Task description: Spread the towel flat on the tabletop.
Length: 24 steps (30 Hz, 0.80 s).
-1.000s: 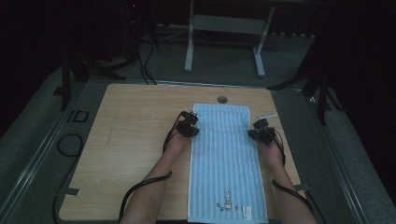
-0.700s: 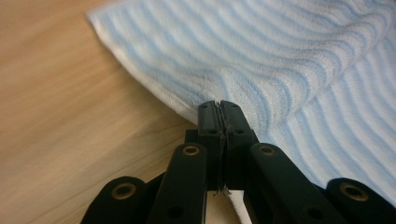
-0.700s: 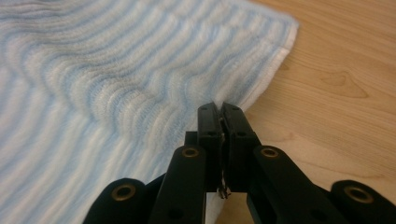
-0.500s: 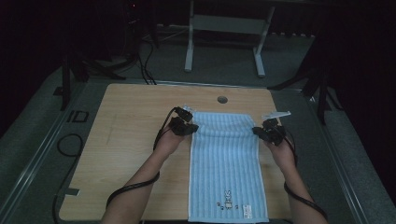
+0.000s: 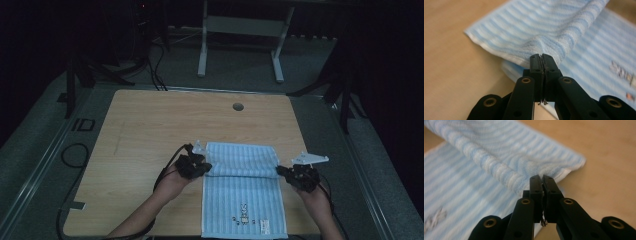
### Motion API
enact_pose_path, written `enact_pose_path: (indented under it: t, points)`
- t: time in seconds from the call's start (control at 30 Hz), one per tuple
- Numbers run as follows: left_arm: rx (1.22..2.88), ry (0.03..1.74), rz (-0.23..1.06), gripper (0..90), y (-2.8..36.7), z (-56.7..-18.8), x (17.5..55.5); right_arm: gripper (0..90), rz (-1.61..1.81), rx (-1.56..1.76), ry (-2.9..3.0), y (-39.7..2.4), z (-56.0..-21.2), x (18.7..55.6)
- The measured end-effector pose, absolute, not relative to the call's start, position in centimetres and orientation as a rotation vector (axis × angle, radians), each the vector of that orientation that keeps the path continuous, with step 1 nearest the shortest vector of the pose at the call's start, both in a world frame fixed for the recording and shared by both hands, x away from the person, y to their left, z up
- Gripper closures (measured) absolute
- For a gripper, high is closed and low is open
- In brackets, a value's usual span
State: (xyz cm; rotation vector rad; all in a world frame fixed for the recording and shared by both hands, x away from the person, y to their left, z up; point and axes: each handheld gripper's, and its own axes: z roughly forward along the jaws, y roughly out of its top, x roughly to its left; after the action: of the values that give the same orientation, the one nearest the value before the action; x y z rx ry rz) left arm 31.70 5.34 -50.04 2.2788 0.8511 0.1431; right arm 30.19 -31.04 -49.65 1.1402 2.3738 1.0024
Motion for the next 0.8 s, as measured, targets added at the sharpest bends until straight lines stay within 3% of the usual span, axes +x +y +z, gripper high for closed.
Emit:
enact_pose_path:
  t: [0.03,0.1,0.17,0.23,0.4,0.8]
  points:
    - [2.306,0.835,0.121,86.8,5.2,-50.6,31.1,79.5,0.977,1.150,2.408,-31.0,-50.4,29.0]
    - [2.319,0.831,0.141,84.4,5.4,-50.9,30.3,76.7,0.973,1.148,2.407,-31.1,-50.5,28.7]
    - [2.300,0.810,0.144,66.6,5.9,-50.4,30.0,74.5,0.991,1.169,2.376,-31.6,-50.2,27.8]
    - [2.279,0.798,0.178,59.7,6.2,-49.9,29.8,70.6,1.014,1.168,2.361,-31.9,-49.6,27.3]
    - [2.246,0.773,0.125,55.9,5.4,-50.4,30.0,71.4,1.013,1.136,2.349,-31.0,-49.5,27.3]
    - [2.320,0.822,0.068,56.1,3.7,-53.9,31.8,73.4,0.891,1.189,2.437,-30.0,-53.9,30.0]
